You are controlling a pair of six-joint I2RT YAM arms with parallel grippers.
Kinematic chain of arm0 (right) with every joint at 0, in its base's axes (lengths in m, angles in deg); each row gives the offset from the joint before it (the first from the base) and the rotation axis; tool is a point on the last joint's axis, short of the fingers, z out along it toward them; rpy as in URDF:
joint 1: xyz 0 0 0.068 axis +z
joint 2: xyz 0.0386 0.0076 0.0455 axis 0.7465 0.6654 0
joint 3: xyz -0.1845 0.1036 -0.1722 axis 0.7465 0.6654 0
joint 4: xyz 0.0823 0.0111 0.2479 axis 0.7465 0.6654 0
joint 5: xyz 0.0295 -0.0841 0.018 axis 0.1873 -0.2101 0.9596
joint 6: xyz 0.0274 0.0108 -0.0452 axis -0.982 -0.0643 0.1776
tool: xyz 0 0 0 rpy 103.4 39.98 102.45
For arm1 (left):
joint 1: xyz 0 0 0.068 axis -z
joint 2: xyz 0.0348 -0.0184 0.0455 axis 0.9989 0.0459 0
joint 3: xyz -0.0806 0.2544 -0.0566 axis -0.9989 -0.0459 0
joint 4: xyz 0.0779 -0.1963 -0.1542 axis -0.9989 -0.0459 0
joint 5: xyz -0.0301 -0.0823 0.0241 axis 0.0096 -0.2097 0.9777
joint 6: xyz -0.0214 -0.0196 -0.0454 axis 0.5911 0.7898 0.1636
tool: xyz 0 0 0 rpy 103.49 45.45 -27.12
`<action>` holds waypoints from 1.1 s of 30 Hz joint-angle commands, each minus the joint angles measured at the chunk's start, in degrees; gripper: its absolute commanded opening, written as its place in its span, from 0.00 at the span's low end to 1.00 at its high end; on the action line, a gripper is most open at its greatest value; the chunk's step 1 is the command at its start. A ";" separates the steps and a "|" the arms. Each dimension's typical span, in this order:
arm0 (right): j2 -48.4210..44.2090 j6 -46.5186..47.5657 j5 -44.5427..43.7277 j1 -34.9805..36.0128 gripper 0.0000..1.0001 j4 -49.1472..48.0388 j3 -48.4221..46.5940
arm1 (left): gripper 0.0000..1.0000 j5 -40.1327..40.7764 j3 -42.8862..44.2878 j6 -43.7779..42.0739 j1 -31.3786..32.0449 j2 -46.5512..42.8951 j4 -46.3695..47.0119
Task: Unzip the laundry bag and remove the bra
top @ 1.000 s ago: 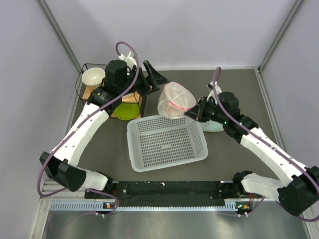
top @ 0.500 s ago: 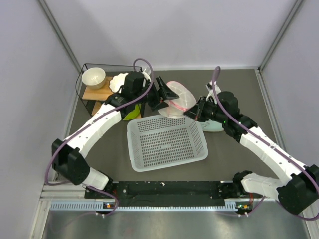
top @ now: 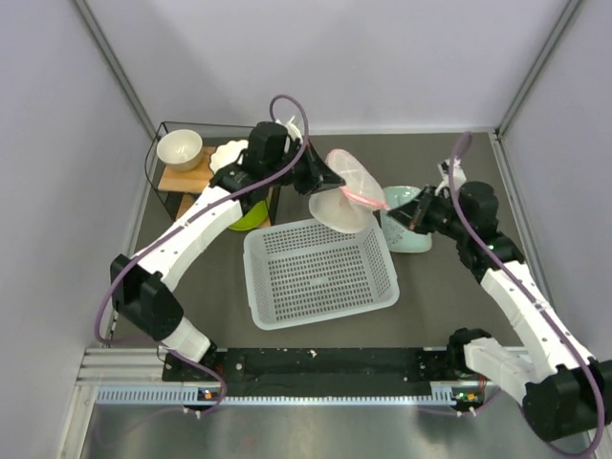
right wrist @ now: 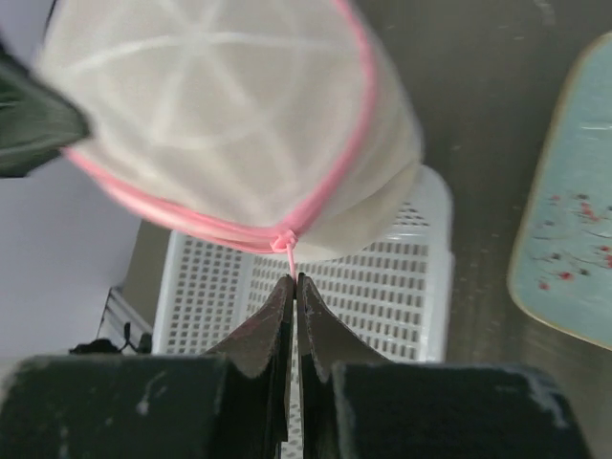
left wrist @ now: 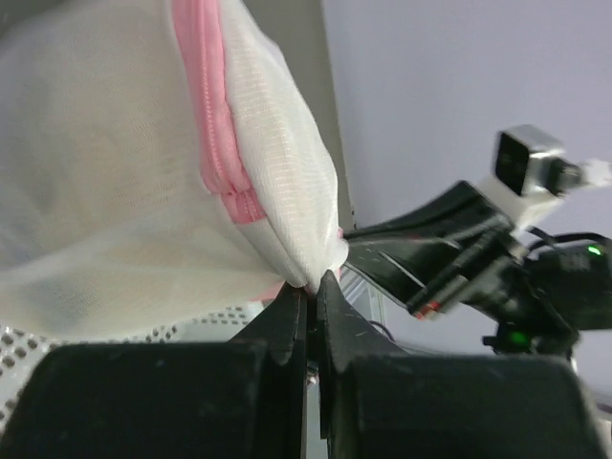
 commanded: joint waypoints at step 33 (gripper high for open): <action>-5.85 -4.66 -2.16 7.99 0.00 -1.18 -3.03 | 0.86 -16.48 7.83 -4.40 -0.59 1.47 -2.08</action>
